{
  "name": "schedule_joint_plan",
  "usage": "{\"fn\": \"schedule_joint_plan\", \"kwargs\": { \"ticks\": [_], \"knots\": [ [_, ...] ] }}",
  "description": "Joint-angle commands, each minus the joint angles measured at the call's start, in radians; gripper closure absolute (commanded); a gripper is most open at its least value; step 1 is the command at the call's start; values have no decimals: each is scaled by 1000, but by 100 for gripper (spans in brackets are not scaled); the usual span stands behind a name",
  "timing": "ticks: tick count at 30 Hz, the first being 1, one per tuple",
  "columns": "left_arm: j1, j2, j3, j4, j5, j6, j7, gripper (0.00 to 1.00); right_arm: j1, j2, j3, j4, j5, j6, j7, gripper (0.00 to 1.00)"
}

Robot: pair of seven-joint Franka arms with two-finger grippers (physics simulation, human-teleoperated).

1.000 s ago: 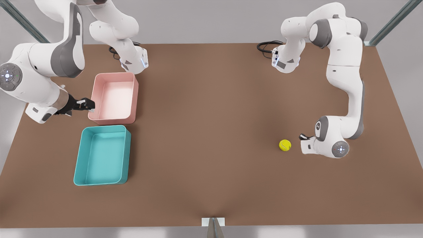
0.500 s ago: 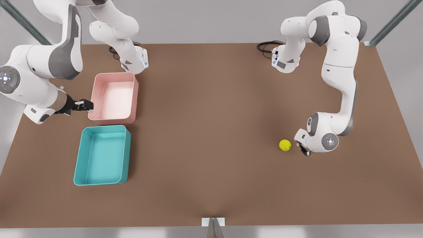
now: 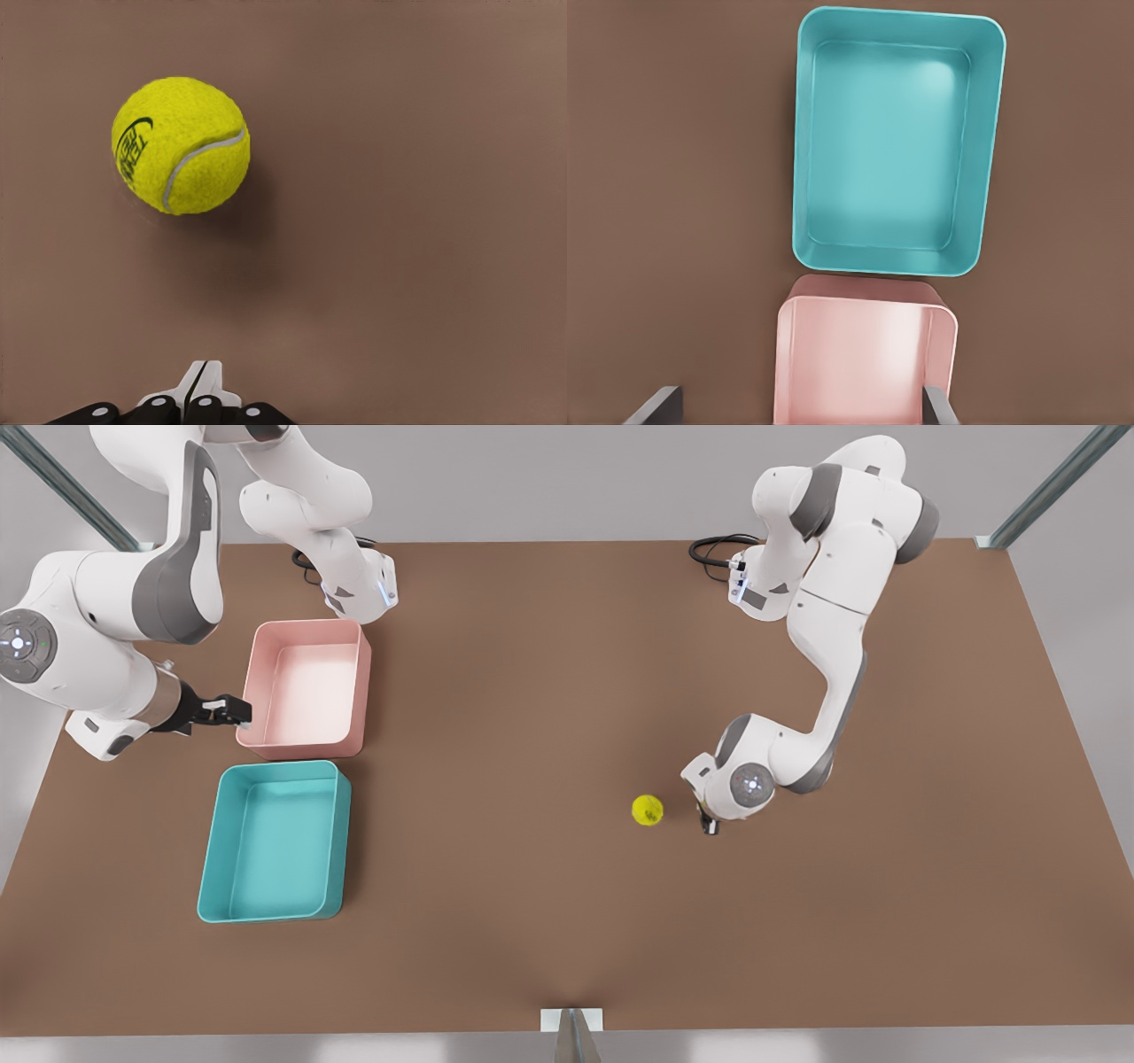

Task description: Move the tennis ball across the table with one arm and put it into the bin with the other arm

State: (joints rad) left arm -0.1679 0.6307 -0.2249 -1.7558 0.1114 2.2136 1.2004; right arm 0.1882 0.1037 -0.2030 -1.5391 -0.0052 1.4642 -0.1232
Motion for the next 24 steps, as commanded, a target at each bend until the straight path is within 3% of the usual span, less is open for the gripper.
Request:
{"fn": "schedule_joint_plan", "kwargs": {
  "ticks": [1, 3, 4, 5, 6, 10, 16, 19, 24],
  "knots": [
    [2, 0, -2, 25, 70, -67, -492, 79, -1, -1, -1, 0, 1, -1, 17, 0],
    [-2, -138, 74, 252, 67, -538, -830, 79, -1, -1, -1, 0, 1, -1, 17, 0],
    [-13, -254, 143, 323, 62, -705, -913, 66, -1, -1, -1, 0, 2, 1, 19, 0],
    [-38, -373, 251, 289, 68, -741, -982, 0, -3, 7, -1, 10, 7, 1, 4, 0],
    [-108, -413, 375, 294, -61, -753, -1482, 0, 2, 11, 1, 11, -1, -1, 11, 0],
    [-61, -414, 374, 338, -93, -931, -1317, 0, 94, 106, 1, 39, 1, 42, 62, 0],
    [-62, -447, 329, 371, -101, -939, -1417, 0, 122, 255, 1, 57, 43, 217, 209, 0],
    [-62, -476, 315, 371, -99, -962, -1417, 0, 160, 399, 1, 152, 119, 277, 402, 0],
    [-61, -476, 317, 368, -98, -962, -1415, 0, 316, 527, 1, 146, 232, 475, 795, 0]
  ]
}}
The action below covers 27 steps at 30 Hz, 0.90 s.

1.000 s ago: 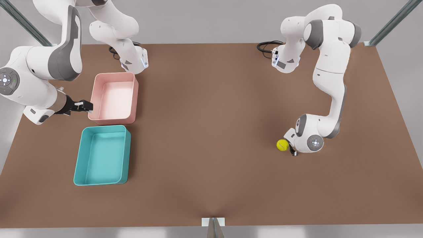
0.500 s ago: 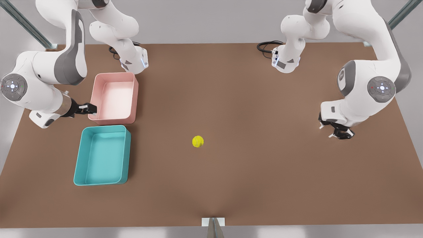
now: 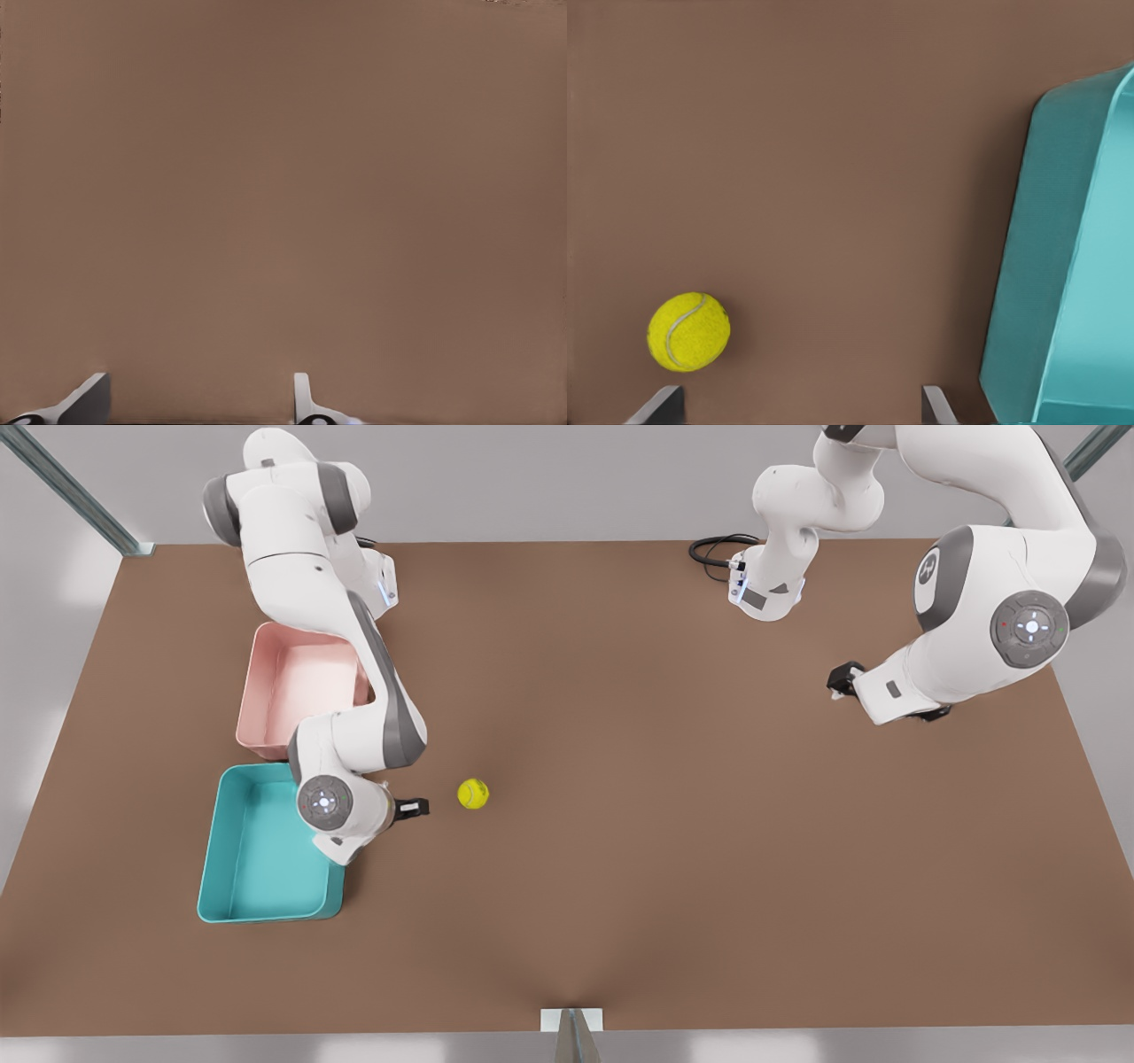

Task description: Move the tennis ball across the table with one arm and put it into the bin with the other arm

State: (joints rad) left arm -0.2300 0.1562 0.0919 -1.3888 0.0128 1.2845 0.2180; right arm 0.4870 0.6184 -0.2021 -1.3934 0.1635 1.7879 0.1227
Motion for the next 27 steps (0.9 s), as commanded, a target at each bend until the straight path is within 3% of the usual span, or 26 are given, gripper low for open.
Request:
{"fn": "schedule_joint_plan", "kwargs": {
  "ticks": [1, 11, 27],
  "knots": [
    [1, -1, 0, -1, 1, -33, -433, 0, 35, 29, 0, -4, 67, 174, 583, 0],
    [1, 0, 0, -1, 2, -33, -430, 0, 193, -103, 1, -378, 70, 499, 666, 0],
    [1, 5, 0, -1, 1, -40, -430, 0, 185, -17, 21, -415, 87, 554, 606, 0]
  ]
}}
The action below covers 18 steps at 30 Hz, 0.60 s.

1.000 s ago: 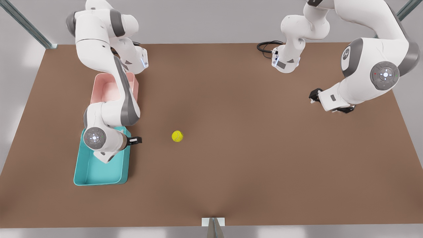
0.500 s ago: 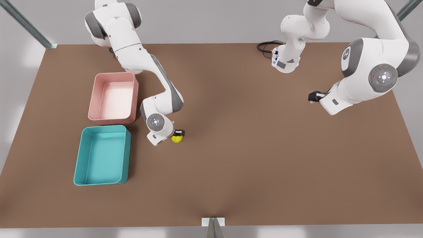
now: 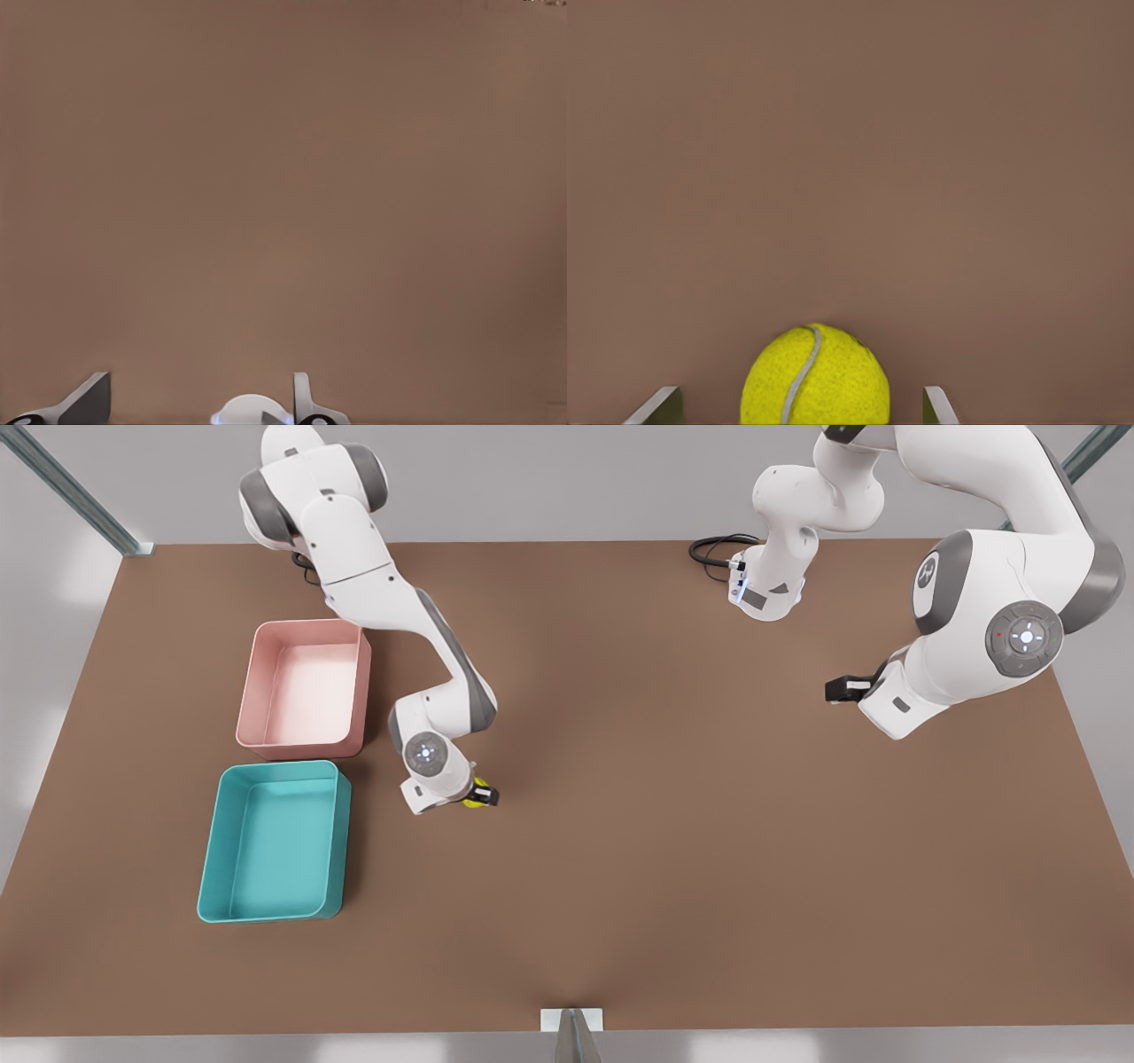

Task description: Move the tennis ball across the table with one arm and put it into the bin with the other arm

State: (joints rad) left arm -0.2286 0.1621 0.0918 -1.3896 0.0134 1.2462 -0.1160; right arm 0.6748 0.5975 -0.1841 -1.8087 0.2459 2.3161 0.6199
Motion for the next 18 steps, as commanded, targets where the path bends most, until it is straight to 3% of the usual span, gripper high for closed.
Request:
{"fn": "schedule_joint_plan", "kwargs": {
  "ticks": [1, 18],
  "knots": [
    [0, -1, 0, 0, 0, -2, -96, 0, 0, 13, 5, 2, 18, 29, 109, 0],
    [0, 0, 2, 1, 4, -1, -94, 0, 3, 64, 40, -29, 55, 63, 44, 0]
  ]
}}
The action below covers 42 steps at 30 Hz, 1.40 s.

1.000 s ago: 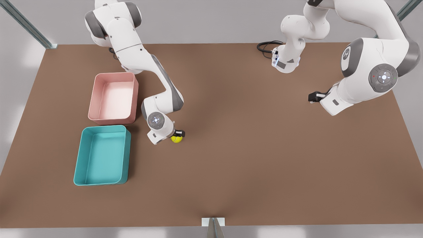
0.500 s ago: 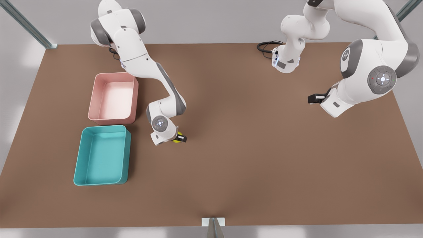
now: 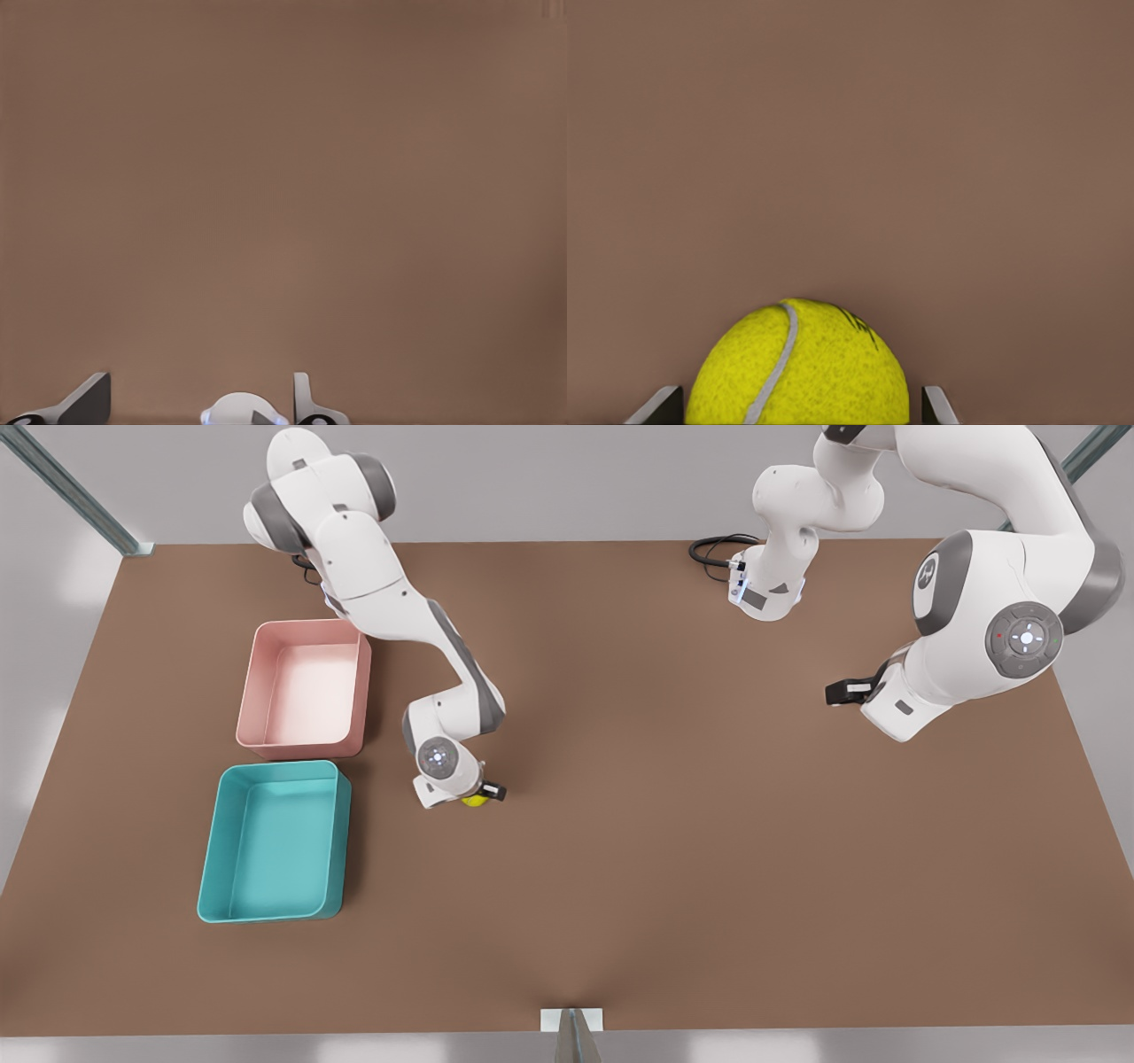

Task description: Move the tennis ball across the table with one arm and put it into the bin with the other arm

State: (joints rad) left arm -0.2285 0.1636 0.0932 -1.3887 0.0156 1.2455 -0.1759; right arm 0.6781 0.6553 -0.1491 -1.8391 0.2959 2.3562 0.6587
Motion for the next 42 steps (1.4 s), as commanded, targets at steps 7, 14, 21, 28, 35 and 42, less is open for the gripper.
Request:
{"fn": "schedule_joint_plan", "kwargs": {
  "ticks": [7, 14, 21, 28, 35, 42],
  "knots": [
    [0, -1, -1, 0, 0, 2, -34, 0, -3, 15, 5, 1, 6, 29, 4, 0],
    [0, 2, 0, 0, 0, 2, -34, 0, -9, 15, 5, 1, 6, 29, 4, 7],
    [0, 2, 0, 0, -2, -1, -34, 0, -14, -8, 6, 1, 8, 23, 5, 36],
    [0, -1, 0, 2, -2, -3, -33, 0, -126, -118, -7, 73, -9, -124, -310, 37],
    [1, 0, -21, 0, -5, -11, -33, 0, -436, -132, -101, 225, -149, -360, -1090, 37],
    [3, 7, -21, -1, -6, 8, -33, 0, -489, -85, -136, 222, -166, -413, -1111, 0]
  ]
}}
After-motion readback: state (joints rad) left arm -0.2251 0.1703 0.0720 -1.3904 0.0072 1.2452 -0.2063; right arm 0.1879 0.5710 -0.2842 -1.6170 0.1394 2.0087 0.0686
